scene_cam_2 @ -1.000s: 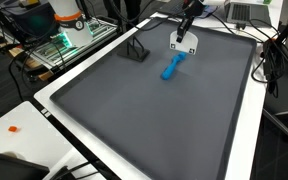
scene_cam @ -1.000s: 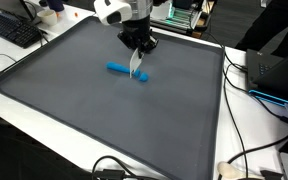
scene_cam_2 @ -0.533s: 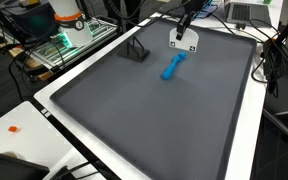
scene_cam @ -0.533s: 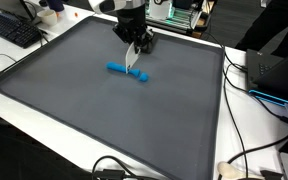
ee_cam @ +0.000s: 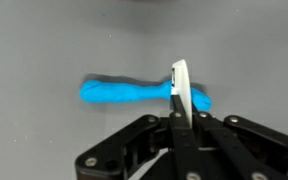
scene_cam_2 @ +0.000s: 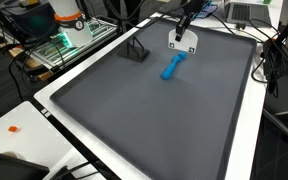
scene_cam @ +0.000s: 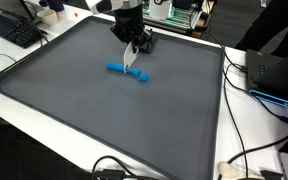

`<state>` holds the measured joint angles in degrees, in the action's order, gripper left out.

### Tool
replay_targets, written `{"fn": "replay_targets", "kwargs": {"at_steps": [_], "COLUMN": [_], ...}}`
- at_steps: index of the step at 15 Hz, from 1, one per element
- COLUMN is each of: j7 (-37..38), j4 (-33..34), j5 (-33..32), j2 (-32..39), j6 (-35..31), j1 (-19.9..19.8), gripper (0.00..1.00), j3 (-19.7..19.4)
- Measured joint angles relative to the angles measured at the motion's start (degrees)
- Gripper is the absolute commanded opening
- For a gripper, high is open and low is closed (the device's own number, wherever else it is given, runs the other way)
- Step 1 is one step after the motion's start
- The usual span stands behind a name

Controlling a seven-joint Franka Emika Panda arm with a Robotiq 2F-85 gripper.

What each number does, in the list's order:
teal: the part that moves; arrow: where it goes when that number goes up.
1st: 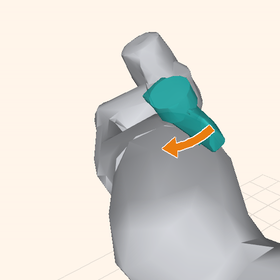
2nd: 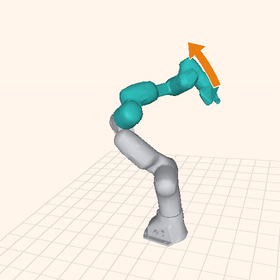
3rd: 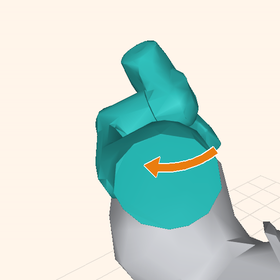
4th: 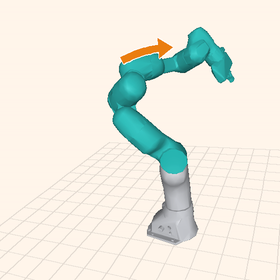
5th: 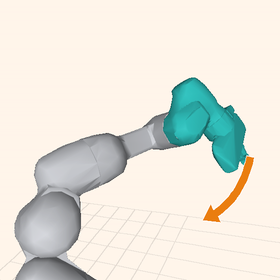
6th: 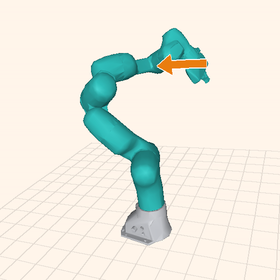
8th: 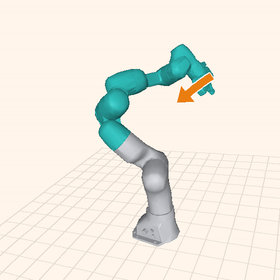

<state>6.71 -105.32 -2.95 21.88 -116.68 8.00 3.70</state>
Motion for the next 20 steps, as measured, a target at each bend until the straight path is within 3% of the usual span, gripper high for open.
{"fn": "replay_targets", "kwargs": {"at_steps": [20], "j7": [-1.32], "j4": [0.28], "j5": [-2.38], "j2": [3.54], "j6": [-2.06], "j1": [0.00], "gripper": [0.01], "j3": [-0.51]}}
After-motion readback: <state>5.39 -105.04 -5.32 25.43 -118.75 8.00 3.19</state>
